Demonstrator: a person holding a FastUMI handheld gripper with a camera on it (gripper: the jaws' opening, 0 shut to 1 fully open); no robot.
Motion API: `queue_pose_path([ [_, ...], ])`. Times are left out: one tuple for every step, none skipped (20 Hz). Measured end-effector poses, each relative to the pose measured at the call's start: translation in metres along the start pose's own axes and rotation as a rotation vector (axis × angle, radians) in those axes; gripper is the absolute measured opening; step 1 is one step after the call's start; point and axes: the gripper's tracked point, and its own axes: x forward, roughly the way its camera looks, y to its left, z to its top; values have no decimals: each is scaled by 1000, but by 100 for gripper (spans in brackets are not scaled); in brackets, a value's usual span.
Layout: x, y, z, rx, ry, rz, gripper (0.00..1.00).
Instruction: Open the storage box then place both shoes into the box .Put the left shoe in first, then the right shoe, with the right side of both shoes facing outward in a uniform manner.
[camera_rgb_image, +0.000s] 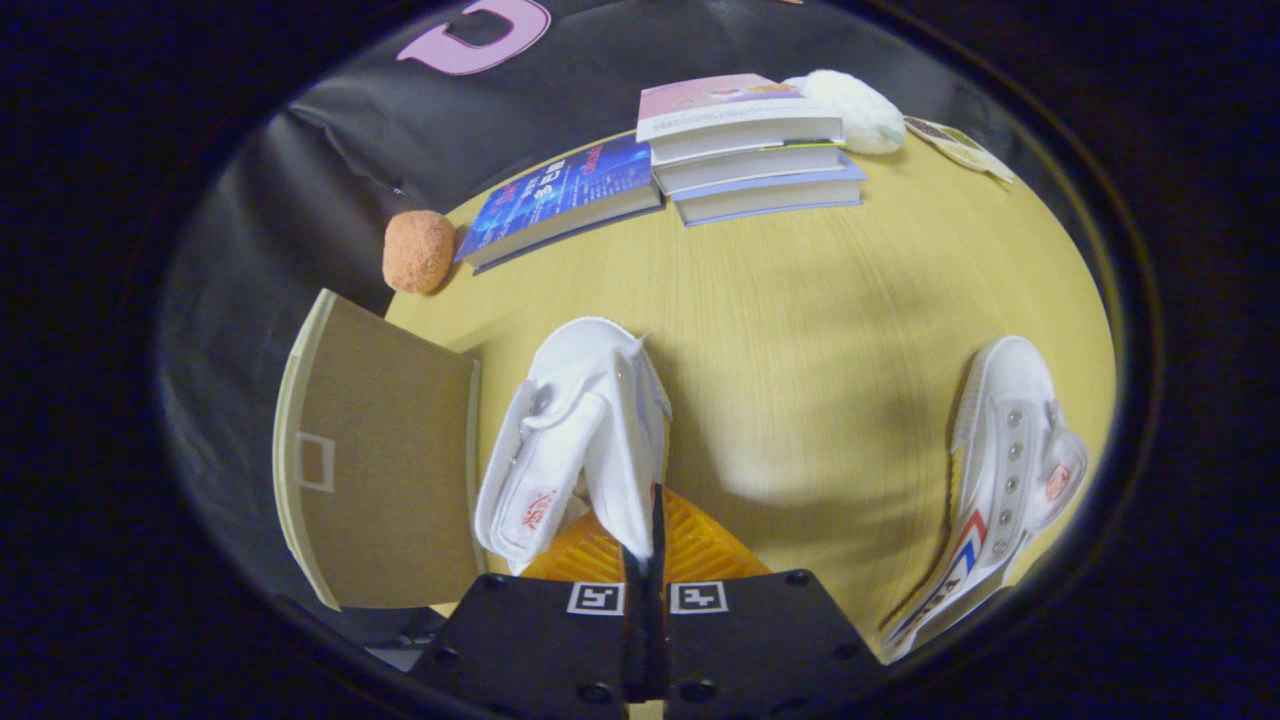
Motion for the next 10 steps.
queue_pose_path([
  [-4,9,-2,32,22,32,3],
  [-9,22,-5,66,39,71,3],
  [-15,35,-5,96,54,113,3],
  [-22,50,-5,123,64,155,3],
  [-29,64,-4,148,72,194,3],
  [-36,79,-3,171,76,230,3],
  [-44,91,-3,189,81,261,3],
  [-52,104,-1,205,85,288,3],
  [-58,116,0,213,88,311,3],
  [-67,129,0,214,88,333,3],
])
